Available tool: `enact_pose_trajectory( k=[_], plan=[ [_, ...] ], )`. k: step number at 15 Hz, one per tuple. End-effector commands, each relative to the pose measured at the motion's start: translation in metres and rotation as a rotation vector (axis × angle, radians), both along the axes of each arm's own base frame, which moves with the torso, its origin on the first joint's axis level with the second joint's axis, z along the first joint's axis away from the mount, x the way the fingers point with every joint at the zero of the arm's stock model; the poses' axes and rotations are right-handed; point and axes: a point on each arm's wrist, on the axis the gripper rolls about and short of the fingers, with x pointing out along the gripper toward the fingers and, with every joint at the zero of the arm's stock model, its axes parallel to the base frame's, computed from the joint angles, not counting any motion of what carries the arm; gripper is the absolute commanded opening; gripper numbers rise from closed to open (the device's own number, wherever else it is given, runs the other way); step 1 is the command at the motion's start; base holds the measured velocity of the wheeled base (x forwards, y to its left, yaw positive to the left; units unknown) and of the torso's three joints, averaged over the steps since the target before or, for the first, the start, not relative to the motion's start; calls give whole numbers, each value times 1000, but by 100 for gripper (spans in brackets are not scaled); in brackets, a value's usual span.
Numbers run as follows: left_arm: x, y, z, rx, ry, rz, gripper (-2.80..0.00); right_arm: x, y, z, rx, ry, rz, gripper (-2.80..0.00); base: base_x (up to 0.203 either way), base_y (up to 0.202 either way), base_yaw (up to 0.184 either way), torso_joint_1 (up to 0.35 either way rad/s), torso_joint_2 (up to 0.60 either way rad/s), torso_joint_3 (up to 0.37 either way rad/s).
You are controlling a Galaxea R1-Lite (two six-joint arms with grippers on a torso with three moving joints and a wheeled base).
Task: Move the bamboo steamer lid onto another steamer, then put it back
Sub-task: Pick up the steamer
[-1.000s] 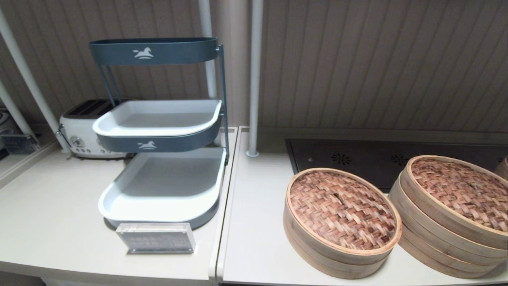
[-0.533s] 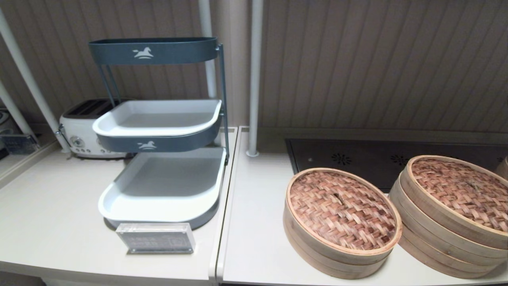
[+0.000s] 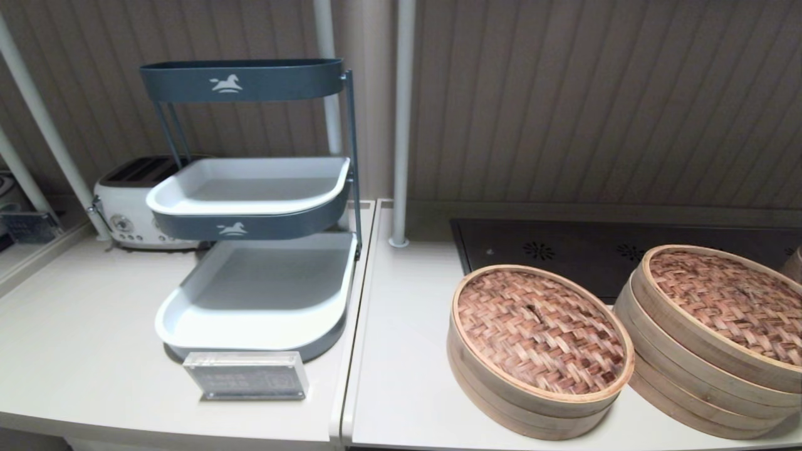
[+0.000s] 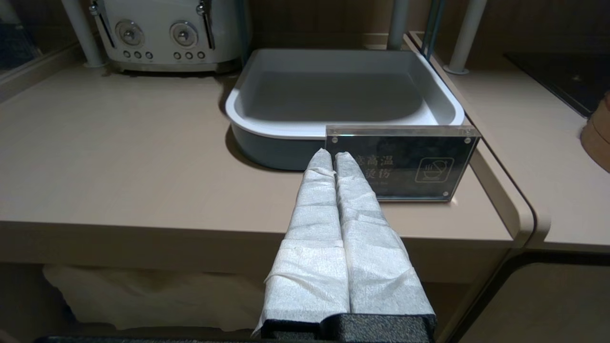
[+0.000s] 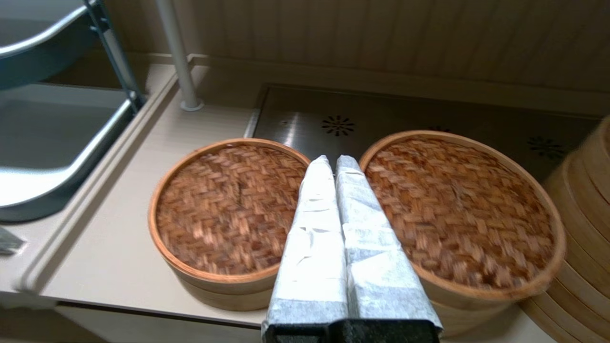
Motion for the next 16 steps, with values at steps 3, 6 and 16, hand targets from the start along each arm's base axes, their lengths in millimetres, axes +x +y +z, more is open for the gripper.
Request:
enact_pose_trajectory(
  k=[3, 6, 16],
  plan=[
    [2, 0, -8, 0, 25, 0, -280, 93, 14, 50, 32, 240, 112, -280, 0, 0, 0, 0, 0, 0],
    [2, 0, -8, 0, 25, 0, -280, 152, 33, 33, 11, 542, 159, -280, 0, 0, 0, 0, 0, 0],
    [2, 0, -8, 0, 25, 0, -280, 243, 81, -34, -170, 856, 284, 0, 0, 0, 0, 0, 0, 0]
  ],
)
